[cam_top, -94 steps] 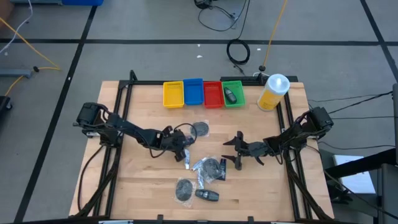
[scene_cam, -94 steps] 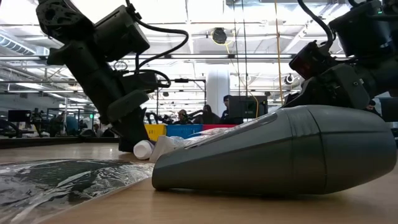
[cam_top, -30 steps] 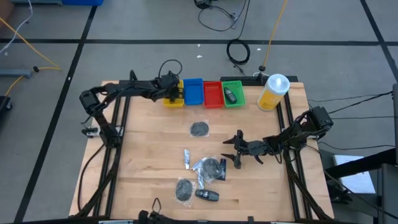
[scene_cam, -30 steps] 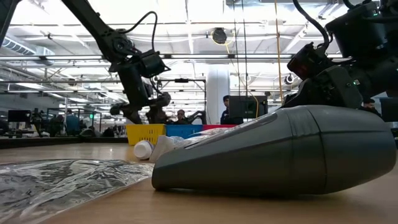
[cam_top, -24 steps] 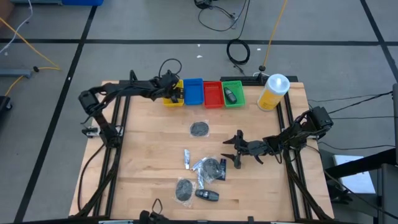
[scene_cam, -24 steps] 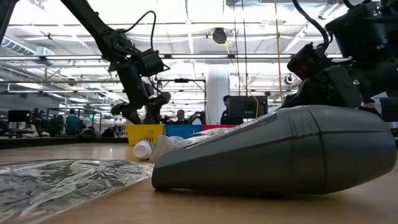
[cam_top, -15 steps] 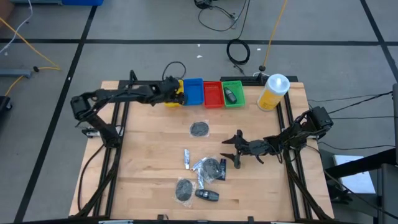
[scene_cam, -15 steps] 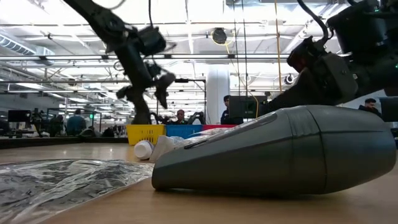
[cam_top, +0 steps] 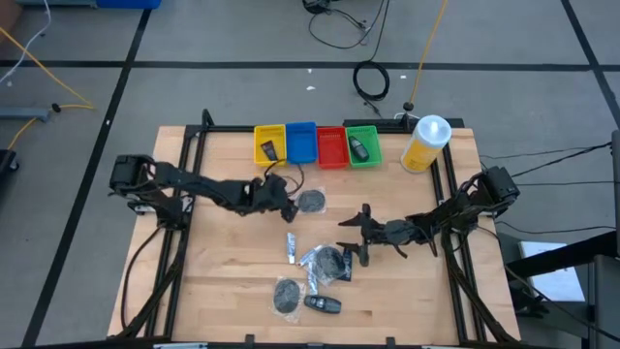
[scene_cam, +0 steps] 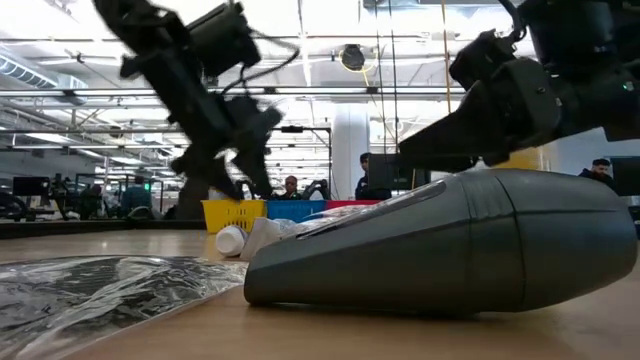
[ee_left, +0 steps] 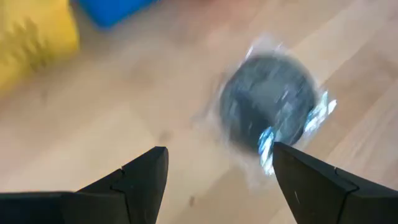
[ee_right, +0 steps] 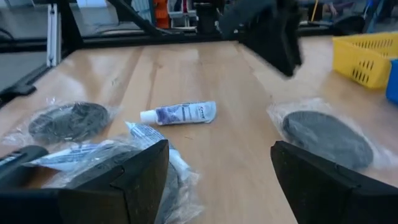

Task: Pick & Place Travel size toiletries
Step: Put the black hairbrush into the red basket

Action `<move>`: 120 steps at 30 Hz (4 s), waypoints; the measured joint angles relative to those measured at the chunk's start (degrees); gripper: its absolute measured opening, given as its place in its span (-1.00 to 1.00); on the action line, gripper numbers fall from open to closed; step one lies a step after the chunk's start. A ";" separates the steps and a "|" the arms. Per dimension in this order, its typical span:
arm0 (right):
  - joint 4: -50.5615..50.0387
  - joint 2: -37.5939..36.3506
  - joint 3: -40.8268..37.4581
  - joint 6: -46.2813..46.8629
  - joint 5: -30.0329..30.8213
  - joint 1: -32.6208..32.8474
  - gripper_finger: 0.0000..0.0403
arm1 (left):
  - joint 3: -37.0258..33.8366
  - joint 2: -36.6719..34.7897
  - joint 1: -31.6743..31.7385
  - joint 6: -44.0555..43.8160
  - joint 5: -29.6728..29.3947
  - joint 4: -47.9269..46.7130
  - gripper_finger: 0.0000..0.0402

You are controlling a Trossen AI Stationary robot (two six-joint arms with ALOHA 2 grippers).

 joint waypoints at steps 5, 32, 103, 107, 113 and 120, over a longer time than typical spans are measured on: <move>-0.18 0.00 0.88 -4.66 -0.03 -0.36 0.37 | -7.05 3.86 -0.61 -5.82 -2.47 20.01 0.38; -0.02 -0.02 0.90 -4.31 0.10 -0.64 0.37 | -8.23 15.47 1.19 3.04 5.72 41.80 -0.95; -74.57 3.81 43.97 1.67 11.89 -37.70 -0.98 | -3.88 -12.04 -13.01 31.35 -24.32 13.11 0.12; -73.81 6.59 43.87 1.94 11.74 -39.04 -0.98 | -3.88 -12.04 -13.01 31.34 -24.07 13.14 0.09; -71.25 8.66 43.89 3.05 6.24 -40.57 -0.88 | -3.88 -12.04 -13.01 31.36 -23.94 13.10 0.09; -66.51 8.30 43.88 3.19 3.46 -41.34 -0.51 | -3.88 -12.04 -13.01 31.64 -23.79 13.11 0.09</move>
